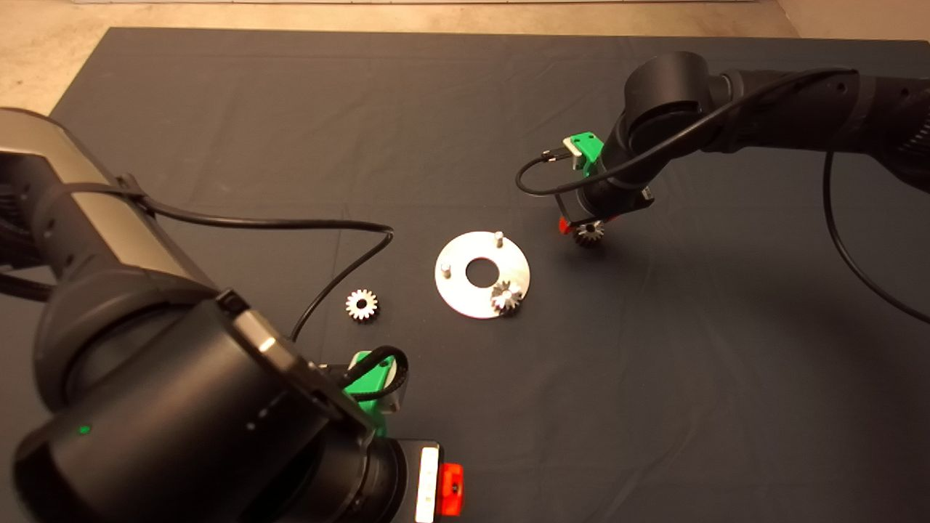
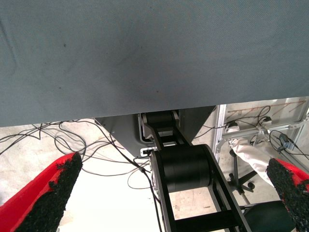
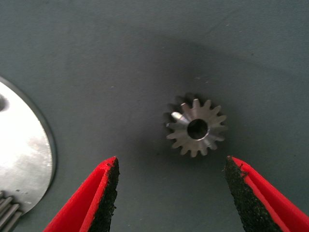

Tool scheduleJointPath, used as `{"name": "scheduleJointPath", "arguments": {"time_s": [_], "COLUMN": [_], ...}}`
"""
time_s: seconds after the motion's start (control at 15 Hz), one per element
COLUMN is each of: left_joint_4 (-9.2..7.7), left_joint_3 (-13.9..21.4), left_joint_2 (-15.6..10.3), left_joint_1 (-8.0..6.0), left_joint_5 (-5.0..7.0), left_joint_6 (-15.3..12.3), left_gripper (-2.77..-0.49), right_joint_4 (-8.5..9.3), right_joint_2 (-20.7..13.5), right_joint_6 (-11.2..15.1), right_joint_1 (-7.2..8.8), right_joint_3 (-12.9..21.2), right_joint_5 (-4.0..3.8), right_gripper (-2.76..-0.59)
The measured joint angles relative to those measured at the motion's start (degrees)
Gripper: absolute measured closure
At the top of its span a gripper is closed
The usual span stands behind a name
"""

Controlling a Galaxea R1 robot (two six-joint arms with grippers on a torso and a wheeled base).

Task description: Install three planetary gears onto the carrier pins

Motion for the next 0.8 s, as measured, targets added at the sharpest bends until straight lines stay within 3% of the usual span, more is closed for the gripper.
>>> {"name": "scheduleJointPath", "arguments": {"time_s": [0.4,0.8], "left_joint_4": [0.0,0.0], "left_joint_3": [0.0,0.0], "left_joint_2": [0.0,0.0], "left_joint_1": [-0.01,-0.01], "left_joint_5": [0.0,0.0], "left_joint_6": [0.0,0.0], "left_gripper": [-2.77,-2.77], "right_joint_4": [0.0,0.56], "right_joint_2": [-1.2,-2.9], "right_joint_6": [-0.7,-0.8], "right_joint_1": [-0.51,-0.88], "right_joint_3": [-3.9,-4.7], "right_joint_5": [-0.02,-0.07], "right_gripper": [-1.61,-1.61]}}
